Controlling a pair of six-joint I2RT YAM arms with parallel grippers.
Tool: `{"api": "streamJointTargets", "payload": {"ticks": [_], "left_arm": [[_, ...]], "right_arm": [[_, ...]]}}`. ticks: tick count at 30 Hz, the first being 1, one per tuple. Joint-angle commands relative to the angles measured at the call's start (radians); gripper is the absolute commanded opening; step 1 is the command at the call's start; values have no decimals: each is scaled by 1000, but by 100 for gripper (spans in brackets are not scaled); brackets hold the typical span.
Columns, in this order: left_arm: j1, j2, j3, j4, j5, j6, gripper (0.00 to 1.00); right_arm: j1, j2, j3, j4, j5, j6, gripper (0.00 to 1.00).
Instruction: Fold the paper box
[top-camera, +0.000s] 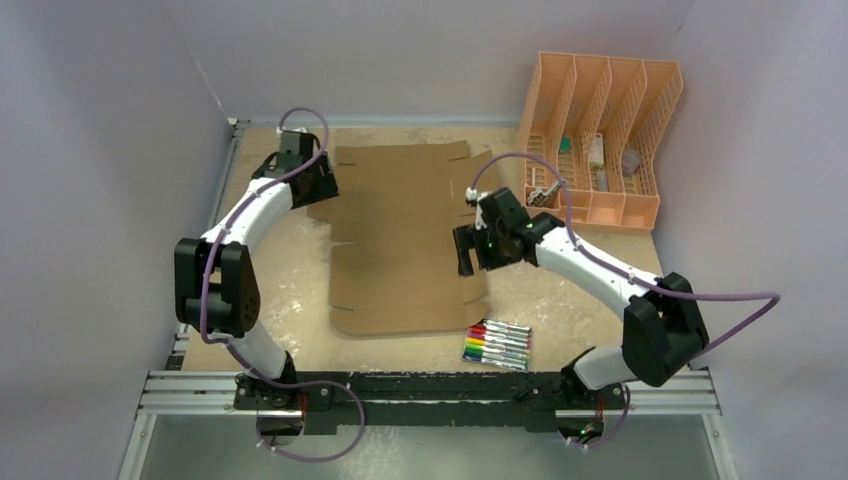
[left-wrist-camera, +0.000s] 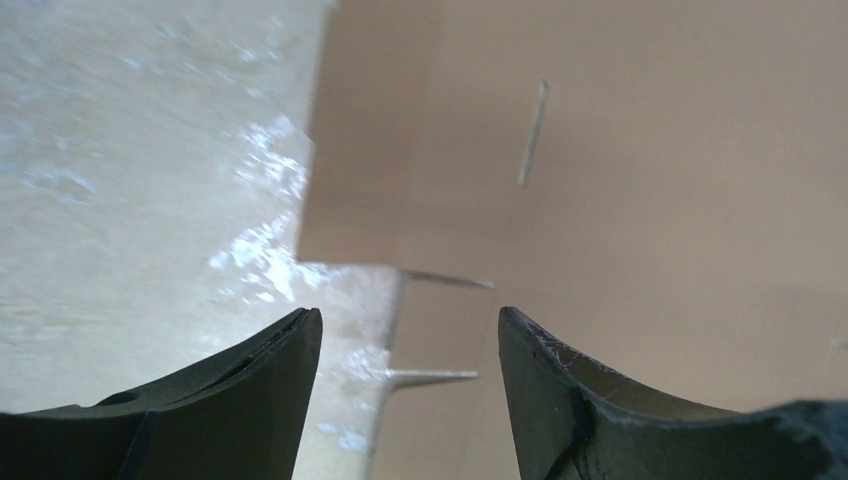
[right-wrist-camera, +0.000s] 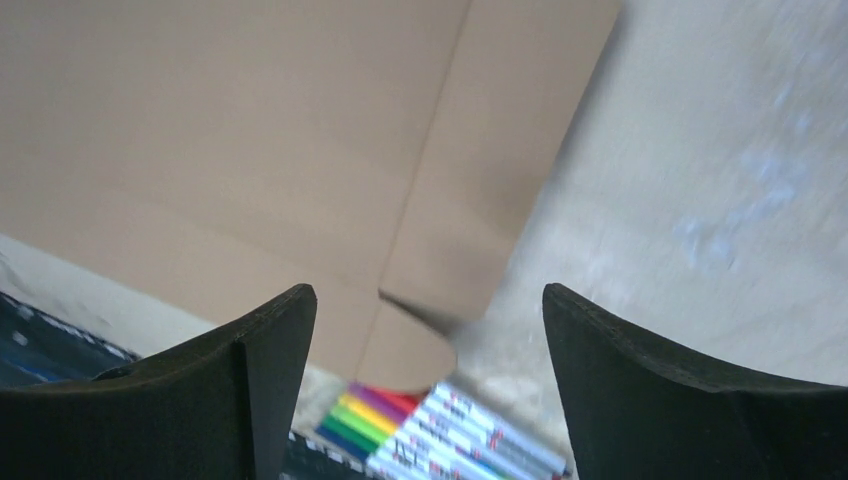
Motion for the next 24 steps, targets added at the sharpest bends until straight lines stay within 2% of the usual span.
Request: {"api": "streamJointTargets", "payload": {"ticks": [1, 4, 7, 13, 18, 24], "left_arm": [[-96, -33, -30, -17, -23, 43, 65], [-136, -8, -37, -15, 5, 41, 65], [-148, 17, -28, -12, 22, 35, 66], [-150, 39, -2, -11, 36, 31, 66], [-151, 35, -6, -11, 36, 31, 66], [-150, 31, -8, -10, 37, 29, 66]], "right_arm": [[127, -88, -60, -165, 142, 93, 88], [230, -129, -75, -238, 194, 166, 89], [324, -129, -88, -275, 214, 230, 98], [498, -2, -25, -340, 303, 285, 99], [543, 120, 1, -479, 396, 393, 99], [527, 168, -54, -712, 497, 629, 99]]}}
